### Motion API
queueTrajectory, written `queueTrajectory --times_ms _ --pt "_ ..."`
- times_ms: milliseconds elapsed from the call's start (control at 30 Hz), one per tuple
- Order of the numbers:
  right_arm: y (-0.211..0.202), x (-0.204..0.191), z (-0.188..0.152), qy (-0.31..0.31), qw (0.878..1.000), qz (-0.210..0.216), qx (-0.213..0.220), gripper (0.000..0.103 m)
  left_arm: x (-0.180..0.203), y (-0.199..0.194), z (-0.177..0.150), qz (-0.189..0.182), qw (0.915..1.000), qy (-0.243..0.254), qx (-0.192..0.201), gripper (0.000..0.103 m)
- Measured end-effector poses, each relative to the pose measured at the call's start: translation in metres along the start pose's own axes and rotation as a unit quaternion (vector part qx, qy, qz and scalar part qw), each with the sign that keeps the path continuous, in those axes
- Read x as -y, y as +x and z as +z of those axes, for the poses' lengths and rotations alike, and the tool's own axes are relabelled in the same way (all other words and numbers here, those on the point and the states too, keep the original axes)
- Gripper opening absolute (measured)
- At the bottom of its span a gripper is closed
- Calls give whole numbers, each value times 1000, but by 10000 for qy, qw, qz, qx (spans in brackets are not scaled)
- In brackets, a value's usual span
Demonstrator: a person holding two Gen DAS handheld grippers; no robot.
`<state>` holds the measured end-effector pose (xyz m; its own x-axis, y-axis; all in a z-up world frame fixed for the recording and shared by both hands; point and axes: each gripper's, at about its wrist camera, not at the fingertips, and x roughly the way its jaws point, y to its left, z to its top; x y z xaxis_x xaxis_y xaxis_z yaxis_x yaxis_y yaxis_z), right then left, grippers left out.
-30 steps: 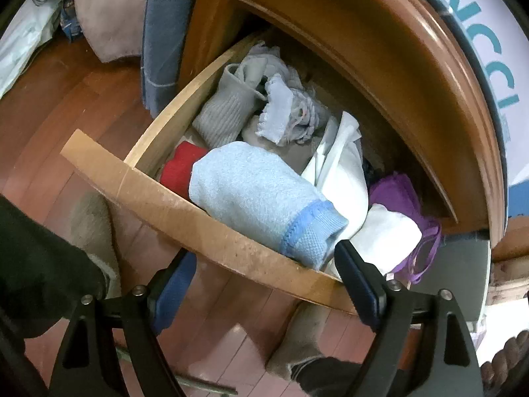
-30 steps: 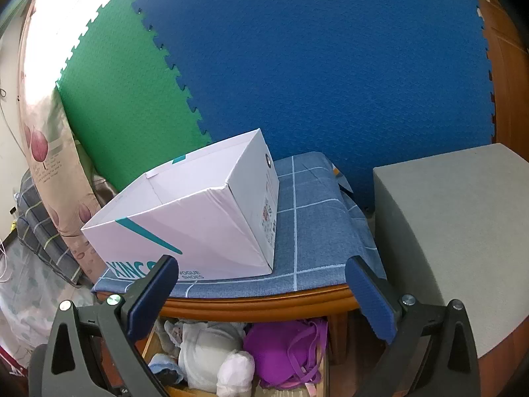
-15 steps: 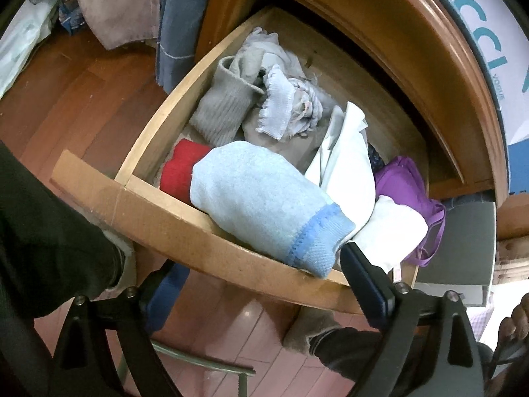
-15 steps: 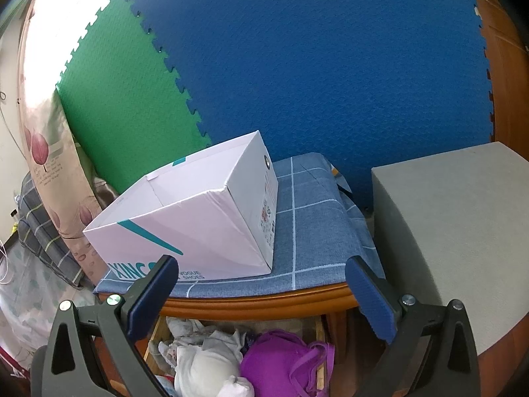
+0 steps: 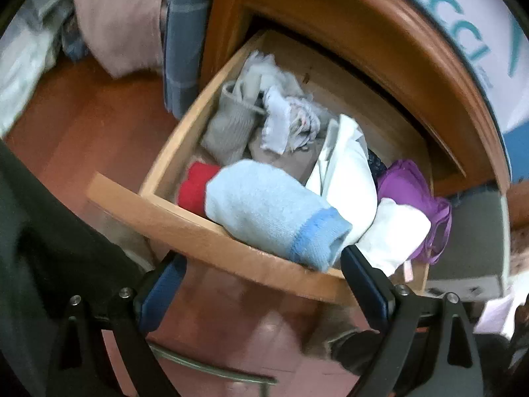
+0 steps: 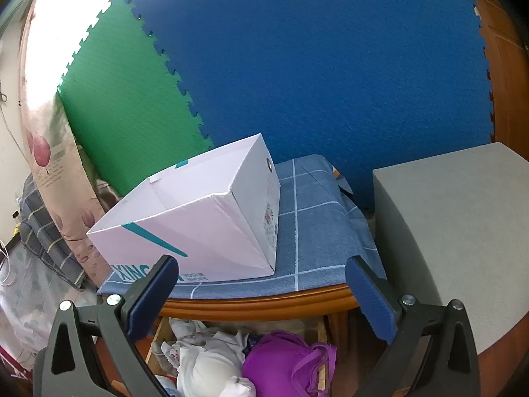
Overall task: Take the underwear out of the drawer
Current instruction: 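Lower the left tool into the drawer over the light blue sock, then close the left gripper on the light blue sock's cuff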
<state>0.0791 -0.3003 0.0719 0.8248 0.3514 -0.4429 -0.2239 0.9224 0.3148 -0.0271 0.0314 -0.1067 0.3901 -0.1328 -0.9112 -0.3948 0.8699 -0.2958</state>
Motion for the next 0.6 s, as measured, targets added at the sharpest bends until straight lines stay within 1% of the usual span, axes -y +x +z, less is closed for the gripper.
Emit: queueTrajectory --times_ms 133,200,233,267,333,367,433,533,600 --pt "-2 0 1 16 10000 30 21 103 16 -27 -1 229 9974 675 143 93" --pt "-3 -1 1 2 10000 40 15 103 25 -43 -1 220 9940 1024 319 93" --pt "-4 -2 1 0 10000 44 20 103 30 -52 0 191 9918 1202 402 96" --pt "-4 -2 1 2 10000 48 24 103 36 -59 2 127 9890 1403 442 103" --pt "-5 -1 1 16 10000 57 31 103 44 -69 10 58 9844 1703 443 103" --pt "-6 -1 1 24 10000 56 27 103 49 -67 16 22 9831 1804 318 103" --pt "-6 0 1 30 10000 55 18 103 56 -55 30 -120 9809 1937 -133 103" --pt "-7 1 1 42 10000 39 25 103 62 -33 46 -170 9762 2011 -800 102" --pt "-6 4 2 87 10000 43 20 103 65 -19 52 -70 9723 2067 -1091 102"
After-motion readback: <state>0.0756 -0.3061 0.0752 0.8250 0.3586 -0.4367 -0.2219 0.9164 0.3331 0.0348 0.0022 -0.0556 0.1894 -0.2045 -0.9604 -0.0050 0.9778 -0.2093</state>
